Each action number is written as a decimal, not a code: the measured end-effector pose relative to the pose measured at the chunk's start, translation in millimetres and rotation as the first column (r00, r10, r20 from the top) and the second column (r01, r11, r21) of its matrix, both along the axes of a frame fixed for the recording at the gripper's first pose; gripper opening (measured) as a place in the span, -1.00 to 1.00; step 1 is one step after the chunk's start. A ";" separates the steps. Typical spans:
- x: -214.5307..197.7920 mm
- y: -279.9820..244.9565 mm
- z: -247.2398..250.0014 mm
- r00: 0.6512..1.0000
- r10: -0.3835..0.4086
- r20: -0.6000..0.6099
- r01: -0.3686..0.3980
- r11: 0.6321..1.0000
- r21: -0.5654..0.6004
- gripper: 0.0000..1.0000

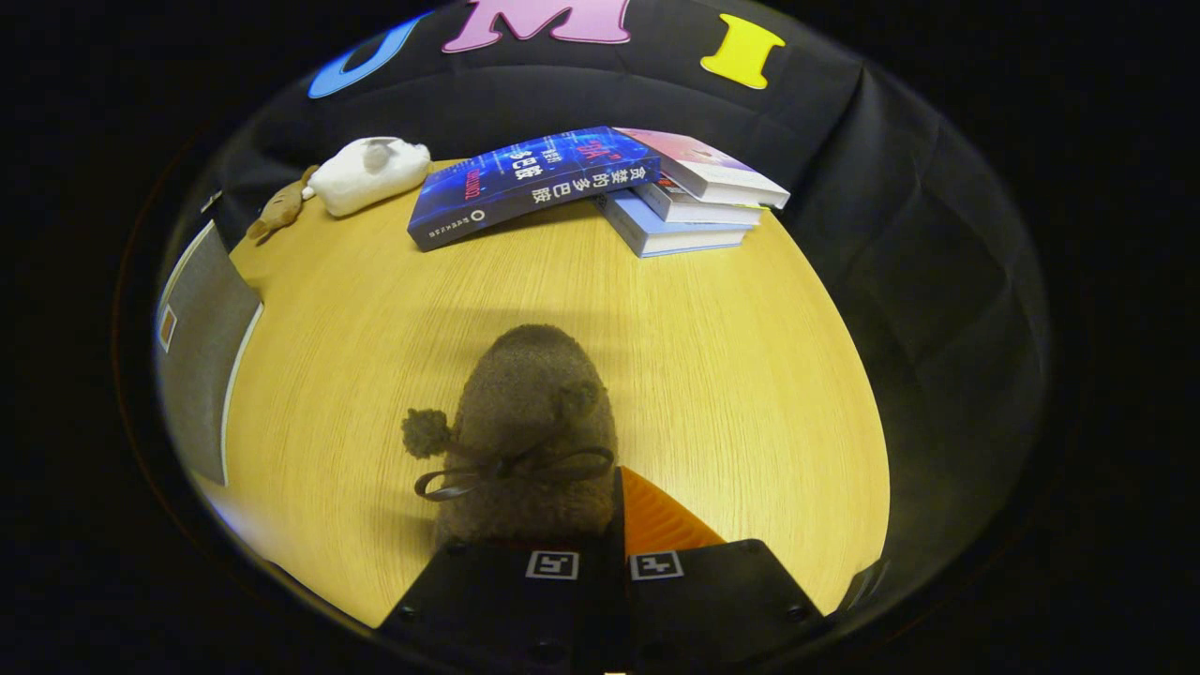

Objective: Open the storage box then place both shoes into the box .Put the left shoe in first, then the right shoe, with the right side of both shoes facing outward in a uniform manner.

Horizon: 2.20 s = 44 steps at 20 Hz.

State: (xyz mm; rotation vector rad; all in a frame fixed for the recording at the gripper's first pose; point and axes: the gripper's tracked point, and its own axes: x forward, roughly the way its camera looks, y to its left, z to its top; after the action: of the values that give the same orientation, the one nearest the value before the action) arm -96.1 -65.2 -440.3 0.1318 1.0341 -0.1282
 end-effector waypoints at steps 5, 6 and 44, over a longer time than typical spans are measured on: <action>2.4 13.7 67.0 0.997 -0.024 0.077 0.020 0.999 0.048 -0.89; 4.9 21.6 83.9 0.995 -0.020 0.095 0.015 0.998 0.059 -0.89; 81.6 415.7 142.1 0.979 0.188 -0.082 -0.189 0.982 -0.007 -0.62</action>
State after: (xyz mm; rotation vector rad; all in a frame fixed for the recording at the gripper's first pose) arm -14.5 350.5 -298.2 0.0149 1.1205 0.0319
